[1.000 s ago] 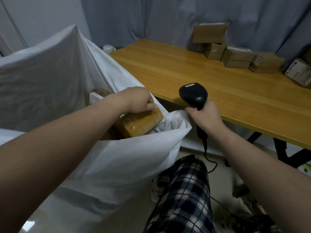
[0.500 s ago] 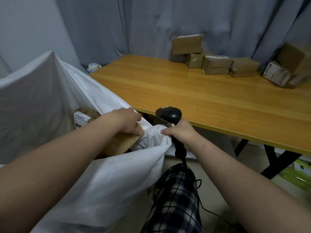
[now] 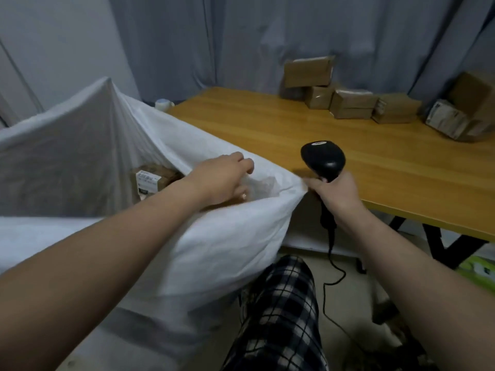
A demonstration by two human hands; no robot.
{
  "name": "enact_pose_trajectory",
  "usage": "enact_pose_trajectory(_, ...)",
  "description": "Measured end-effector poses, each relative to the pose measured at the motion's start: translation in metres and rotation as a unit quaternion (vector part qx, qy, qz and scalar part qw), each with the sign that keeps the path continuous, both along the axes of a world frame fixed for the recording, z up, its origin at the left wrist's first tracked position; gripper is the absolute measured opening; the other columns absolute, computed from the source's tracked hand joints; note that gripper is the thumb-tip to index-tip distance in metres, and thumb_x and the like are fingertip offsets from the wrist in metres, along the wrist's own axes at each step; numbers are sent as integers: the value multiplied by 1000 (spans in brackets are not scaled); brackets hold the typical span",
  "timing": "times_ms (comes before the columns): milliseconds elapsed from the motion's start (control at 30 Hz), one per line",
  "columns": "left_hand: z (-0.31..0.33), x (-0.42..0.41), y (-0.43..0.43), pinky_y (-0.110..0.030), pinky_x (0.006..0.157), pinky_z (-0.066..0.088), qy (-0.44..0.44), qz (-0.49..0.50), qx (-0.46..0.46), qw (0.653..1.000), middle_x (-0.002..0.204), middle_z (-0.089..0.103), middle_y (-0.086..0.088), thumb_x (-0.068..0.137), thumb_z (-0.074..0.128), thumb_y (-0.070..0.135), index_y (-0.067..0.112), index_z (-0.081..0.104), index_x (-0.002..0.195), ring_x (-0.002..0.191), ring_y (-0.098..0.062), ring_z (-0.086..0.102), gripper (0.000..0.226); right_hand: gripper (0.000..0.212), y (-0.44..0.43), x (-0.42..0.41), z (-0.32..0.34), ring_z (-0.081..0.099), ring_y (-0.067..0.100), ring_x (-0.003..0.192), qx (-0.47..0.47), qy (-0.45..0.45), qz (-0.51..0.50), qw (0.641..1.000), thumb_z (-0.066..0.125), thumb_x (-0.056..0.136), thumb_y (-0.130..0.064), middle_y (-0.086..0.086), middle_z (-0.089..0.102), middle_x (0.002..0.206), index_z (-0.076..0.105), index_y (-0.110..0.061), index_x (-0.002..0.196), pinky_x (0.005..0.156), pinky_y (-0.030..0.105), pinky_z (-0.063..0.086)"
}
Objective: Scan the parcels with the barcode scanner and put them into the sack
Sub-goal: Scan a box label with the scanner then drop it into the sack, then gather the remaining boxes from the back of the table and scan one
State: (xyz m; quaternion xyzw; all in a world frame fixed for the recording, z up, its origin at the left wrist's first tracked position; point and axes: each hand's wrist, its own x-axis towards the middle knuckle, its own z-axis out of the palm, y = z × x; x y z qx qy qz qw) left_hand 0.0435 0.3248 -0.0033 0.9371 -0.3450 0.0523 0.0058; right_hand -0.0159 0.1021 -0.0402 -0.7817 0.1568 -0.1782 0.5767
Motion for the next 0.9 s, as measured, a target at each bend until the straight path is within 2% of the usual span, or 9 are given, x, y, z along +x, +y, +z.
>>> enact_pose_trajectory(133,14,3,-49,-34,80,46,-34,-37,-15,999,132,47,-2,97,49,38,22,45,133,112,-23,52,39,12,-33,-7,21,57,21,61,7,-27,-18,999,69,87,-17,10,57,74,59,-12,83,63,35,48)
enact_pose_trajectory(200,19,6,-80,-37,81,48,-44,-57,-17,997,133,47,-2,97,48,40,23,44,135,112,-25,52,41,10,-57,-14,30,58,20,59,14,-26,-37,999,68,88,-18,10,59,80,60,-12,90,60,32,51)
enact_pose_trajectory(333,27,11,-154,-38,86,46,-46,-113,-43,992,135,45,-5,98,47,38,21,42,137,117,-27,49,43,22,-120,-32,36,58,18,58,24,-18,-111,993,68,88,-21,12,60,83,63,-5,101,54,26,51)
enact_pose_trajectory(467,23,18,-227,-38,91,45,-28,-158,-66,985,134,46,-4,97,49,37,22,42,137,119,-25,48,43,26,-181,-50,31,58,21,58,94,-29,-164,982,69,88,-24,11,59,78,63,-3,104,55,28,51)
enact_pose_trajectory(600,11,39,-294,-39,92,45,27,-167,-109,980,132,46,-4,96,51,36,21,43,136,119,-25,48,43,30,-238,-49,31,66,20,72,239,-75,-190,949,72,86,-31,7,64,85,64,-10,106,67,35,60)
enact_pose_trajectory(700,1,67,-348,-41,99,42,93,-148,-170,970,134,46,-5,95,53,38,19,45,135,122,-26,47,45,29,-290,-32,39,63,20,91,265,-93,-220,934,71,84,-35,4,67,96,68,-10,99,85,39,55)
enact_pose_trajectory(767,-2,86,-386,-40,102,41,131,-133,-215,959,136,46,-7,94,54,41,17,45,135,121,-26,49,48,25,-325,-15,46,58,19,91,244,-52,-218,943,70,83,-39,2,67,100,70,-15,89,90,38,48)
enact_pose_trajectory(833,-2,105,-424,-38,102,41,166,-120,-244,948,138,44,-9,95,53,43,15,42,137,119,-27,50,51,29,-360,2,50,55,18,79,202,37,-200,958,68,84,-41,3,62,94,69,-12,90,73,32,47)
enact_pose_trajectory(900,-4,124,-457,-38,102,41,192,-109,-250,943,139,43,-9,96,50,44,15,40,138,120,-27,50,53,32,-388,19,48,56,19,73,180,123,-179,959,72,81,-40,5,62,90,65,-10,93,64,31,46)
